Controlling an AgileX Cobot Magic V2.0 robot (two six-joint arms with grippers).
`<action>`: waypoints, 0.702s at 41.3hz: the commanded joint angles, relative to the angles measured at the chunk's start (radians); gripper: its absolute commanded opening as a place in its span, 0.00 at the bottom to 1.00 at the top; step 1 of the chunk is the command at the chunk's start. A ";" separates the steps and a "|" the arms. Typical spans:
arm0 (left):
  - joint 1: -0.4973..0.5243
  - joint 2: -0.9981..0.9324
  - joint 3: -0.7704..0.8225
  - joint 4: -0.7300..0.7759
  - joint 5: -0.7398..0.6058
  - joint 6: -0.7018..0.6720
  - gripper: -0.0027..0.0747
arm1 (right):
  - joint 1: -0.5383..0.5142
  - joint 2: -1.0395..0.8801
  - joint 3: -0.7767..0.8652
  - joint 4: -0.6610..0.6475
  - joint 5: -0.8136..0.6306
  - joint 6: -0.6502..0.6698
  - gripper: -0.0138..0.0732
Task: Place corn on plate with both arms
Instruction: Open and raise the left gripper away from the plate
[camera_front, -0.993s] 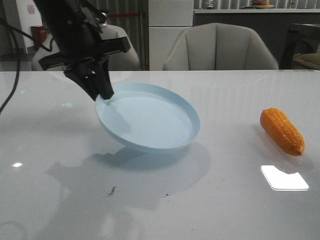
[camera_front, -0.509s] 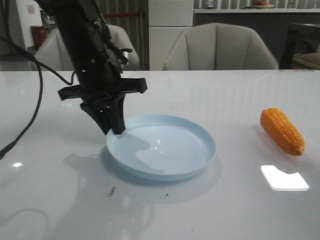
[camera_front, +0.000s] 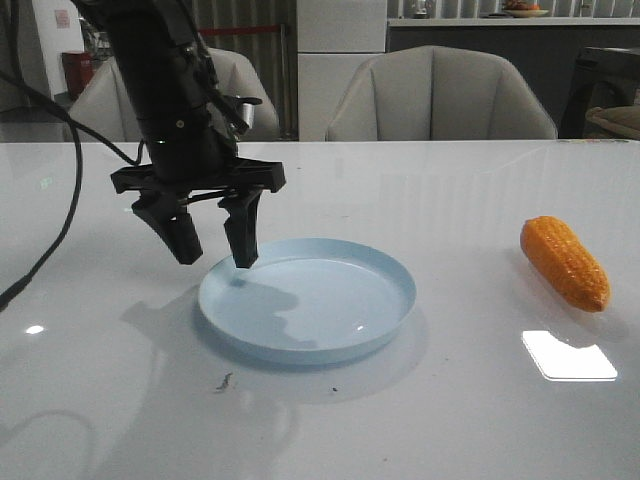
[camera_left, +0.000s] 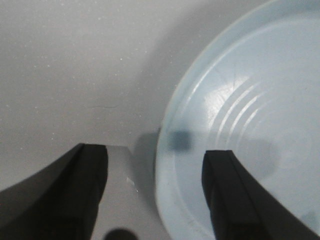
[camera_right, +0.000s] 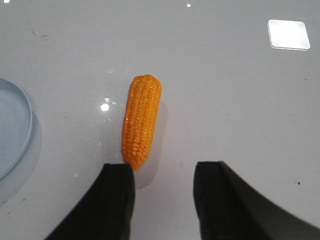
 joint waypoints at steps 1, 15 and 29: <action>-0.006 -0.062 -0.031 -0.011 0.013 0.021 0.66 | -0.006 -0.005 -0.038 0.004 -0.066 0.001 0.63; -0.002 -0.092 -0.033 0.095 -0.001 0.010 0.53 | -0.006 0.012 -0.038 0.004 -0.011 0.001 0.63; -0.002 -0.371 -0.033 0.301 -0.203 -0.074 0.40 | -0.006 0.133 -0.159 0.004 0.077 0.001 0.63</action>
